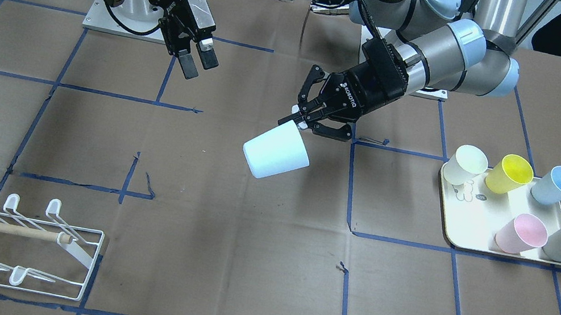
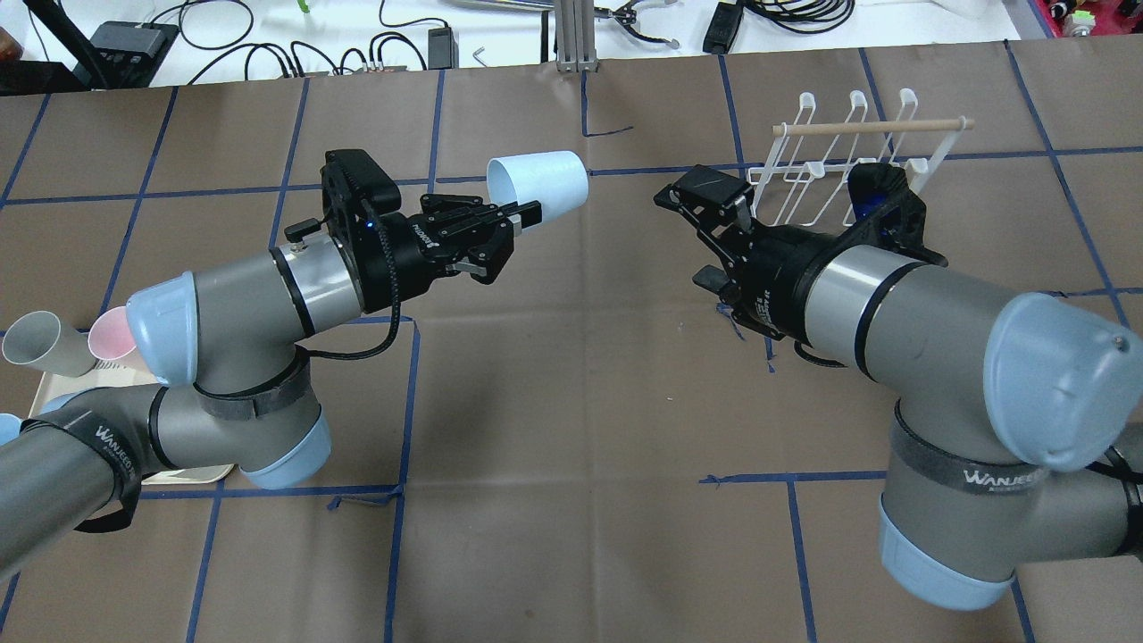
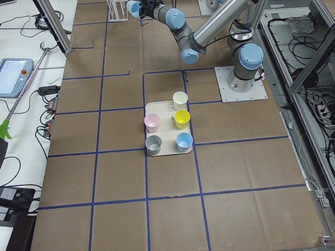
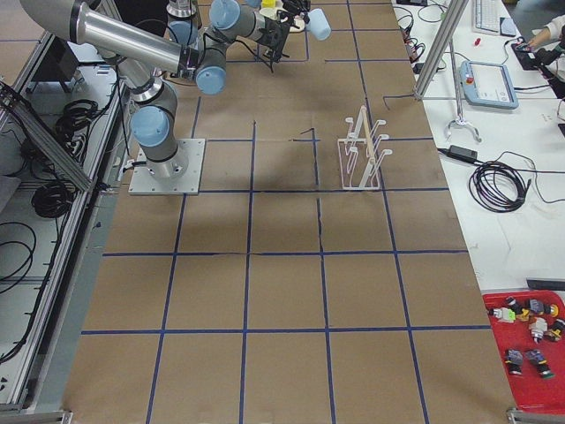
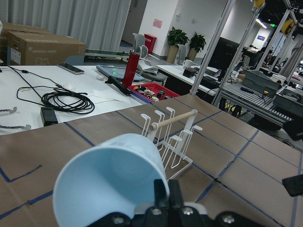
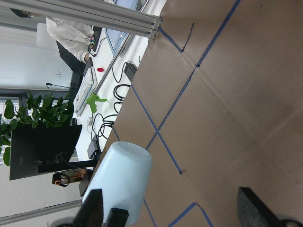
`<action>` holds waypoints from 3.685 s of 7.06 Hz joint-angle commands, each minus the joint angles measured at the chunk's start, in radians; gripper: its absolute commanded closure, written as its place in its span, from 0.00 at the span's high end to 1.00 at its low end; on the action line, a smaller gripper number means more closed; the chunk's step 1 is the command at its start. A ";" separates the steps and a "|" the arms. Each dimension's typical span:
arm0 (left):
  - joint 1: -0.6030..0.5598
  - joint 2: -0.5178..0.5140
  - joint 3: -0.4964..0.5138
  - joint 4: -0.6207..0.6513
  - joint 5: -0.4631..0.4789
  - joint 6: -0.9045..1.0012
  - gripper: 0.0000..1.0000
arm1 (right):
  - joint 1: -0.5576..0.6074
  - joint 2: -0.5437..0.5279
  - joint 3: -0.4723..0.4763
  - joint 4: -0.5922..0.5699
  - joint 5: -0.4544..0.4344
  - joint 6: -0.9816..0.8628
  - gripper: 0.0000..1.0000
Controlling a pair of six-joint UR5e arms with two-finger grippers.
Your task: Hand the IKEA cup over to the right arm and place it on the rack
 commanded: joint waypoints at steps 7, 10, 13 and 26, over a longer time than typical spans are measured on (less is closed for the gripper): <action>-0.064 -0.065 0.016 0.064 -0.010 -0.010 0.05 | 0.008 0.115 -0.009 -0.006 0.042 0.159 1.00; -0.068 -0.065 0.016 0.064 -0.010 -0.010 0.06 | 0.033 0.207 -0.098 -0.008 0.036 0.231 0.99; -0.068 -0.065 0.016 0.068 -0.010 -0.011 0.07 | 0.091 0.318 -0.201 -0.009 0.029 0.263 0.99; -0.068 -0.065 0.017 0.095 -0.007 -0.068 0.33 | 0.122 0.373 -0.232 -0.006 0.045 0.274 0.54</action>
